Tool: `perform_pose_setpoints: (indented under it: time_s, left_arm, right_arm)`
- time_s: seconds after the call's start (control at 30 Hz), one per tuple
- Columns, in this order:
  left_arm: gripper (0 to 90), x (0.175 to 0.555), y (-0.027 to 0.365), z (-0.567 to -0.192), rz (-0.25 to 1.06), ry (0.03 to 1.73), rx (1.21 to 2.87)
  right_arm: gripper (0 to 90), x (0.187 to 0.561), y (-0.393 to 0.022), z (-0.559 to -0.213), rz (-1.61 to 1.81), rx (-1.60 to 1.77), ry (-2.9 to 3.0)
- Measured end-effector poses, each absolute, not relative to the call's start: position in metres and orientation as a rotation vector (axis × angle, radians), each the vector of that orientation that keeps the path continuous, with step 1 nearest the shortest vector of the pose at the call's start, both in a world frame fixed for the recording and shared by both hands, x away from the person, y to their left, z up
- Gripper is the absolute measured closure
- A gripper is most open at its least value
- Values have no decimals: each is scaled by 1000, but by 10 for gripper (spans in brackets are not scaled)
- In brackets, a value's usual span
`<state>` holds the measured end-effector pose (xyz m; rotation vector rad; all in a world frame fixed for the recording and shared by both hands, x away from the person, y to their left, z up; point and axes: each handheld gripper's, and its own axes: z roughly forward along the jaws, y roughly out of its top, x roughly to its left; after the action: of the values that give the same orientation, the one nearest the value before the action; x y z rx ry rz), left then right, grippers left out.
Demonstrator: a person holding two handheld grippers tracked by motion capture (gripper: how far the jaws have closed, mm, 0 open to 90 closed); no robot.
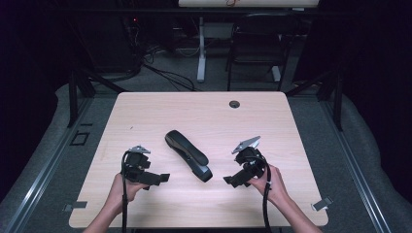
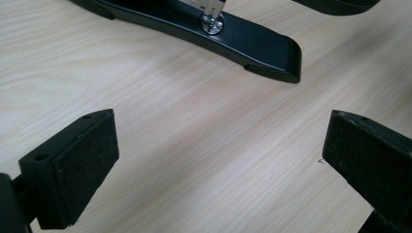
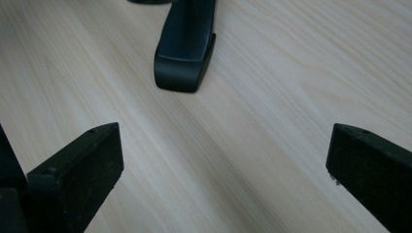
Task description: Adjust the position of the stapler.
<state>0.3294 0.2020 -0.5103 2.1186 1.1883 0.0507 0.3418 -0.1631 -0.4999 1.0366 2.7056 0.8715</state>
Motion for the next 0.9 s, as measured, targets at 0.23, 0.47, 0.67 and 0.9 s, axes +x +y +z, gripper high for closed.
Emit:
perform_pose_setpoints:
  time_s: [0.23,0.47,0.67,0.9]
  left_arm:
    - [0,334,206,-514,60,1205,2124]
    - [0,341,212,-518,55,1231,2114]
    - [0,346,212,-522,54,1236,2124]
    - [0,349,212,-524,53,1236,2130]
  right_arm:
    - [0,352,-135,-498,911,1022,2722]
    - [146,359,-96,-492,937,967,2708]
    - [265,368,-69,-498,920,975,2689]
    - [399,376,-58,-504,906,983,2644]
